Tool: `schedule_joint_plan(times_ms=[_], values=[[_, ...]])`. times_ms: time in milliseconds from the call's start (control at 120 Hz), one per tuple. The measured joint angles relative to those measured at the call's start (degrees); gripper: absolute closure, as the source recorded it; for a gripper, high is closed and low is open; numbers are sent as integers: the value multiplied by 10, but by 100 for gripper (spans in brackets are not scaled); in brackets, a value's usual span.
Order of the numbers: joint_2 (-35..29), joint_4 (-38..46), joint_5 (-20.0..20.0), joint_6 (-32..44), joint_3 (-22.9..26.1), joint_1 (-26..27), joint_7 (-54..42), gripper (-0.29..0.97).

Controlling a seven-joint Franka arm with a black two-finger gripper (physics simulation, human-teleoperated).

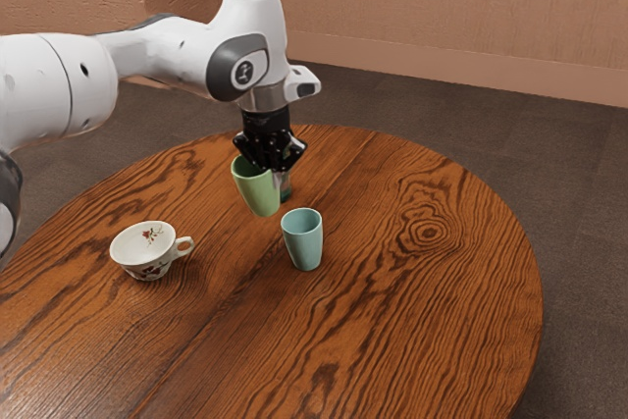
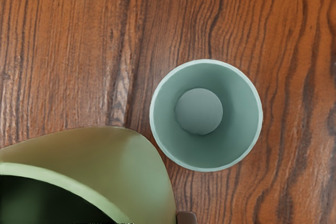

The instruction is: Place the left cup onto the right cup

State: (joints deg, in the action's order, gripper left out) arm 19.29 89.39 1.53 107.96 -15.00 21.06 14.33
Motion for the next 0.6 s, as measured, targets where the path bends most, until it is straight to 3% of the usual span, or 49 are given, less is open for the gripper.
schedule_joint_plan(times_ms=[158,600], values=[[47,-71,-6,-42,12,0,5,78],[88,-114,-2,-79,30,2,14,78]])
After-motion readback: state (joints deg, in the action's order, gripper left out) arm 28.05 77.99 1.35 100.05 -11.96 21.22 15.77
